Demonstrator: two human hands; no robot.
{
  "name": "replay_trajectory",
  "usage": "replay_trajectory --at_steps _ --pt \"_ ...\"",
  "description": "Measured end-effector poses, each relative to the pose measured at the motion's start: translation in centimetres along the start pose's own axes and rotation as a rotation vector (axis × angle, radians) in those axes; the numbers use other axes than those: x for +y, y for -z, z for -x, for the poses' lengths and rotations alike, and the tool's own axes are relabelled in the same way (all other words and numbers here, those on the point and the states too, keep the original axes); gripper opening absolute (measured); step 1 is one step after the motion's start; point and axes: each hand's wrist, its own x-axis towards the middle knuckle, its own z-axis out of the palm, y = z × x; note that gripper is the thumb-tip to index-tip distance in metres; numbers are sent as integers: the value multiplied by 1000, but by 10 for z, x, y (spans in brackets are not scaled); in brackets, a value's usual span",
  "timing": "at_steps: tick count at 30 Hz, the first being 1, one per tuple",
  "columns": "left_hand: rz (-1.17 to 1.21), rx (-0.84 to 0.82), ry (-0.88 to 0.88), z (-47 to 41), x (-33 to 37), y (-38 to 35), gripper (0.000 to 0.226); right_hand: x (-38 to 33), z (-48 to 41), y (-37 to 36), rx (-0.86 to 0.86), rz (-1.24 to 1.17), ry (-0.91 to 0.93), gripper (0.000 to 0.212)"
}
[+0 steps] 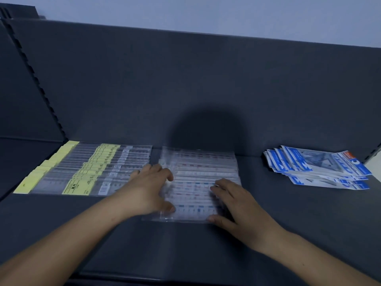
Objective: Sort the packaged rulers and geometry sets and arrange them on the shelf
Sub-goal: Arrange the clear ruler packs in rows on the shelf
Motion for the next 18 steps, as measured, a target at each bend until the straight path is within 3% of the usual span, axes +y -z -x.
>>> replay_trajectory --at_steps 3,6,10,18 --pt "47 161 -151 8 3 -6 65 -1 12 2 -131 55 -6 100" --pt "-42 -7 -279 18 7 -19 92 0 17 -1 -215 203 -13 90" --pt "-110 -198 -242 24 9 -37 84 0 20 -5 -265 317 -130 76" --pt "-124 -195 -213 21 12 -36 89 -4 21 0 -244 243 -143 74"
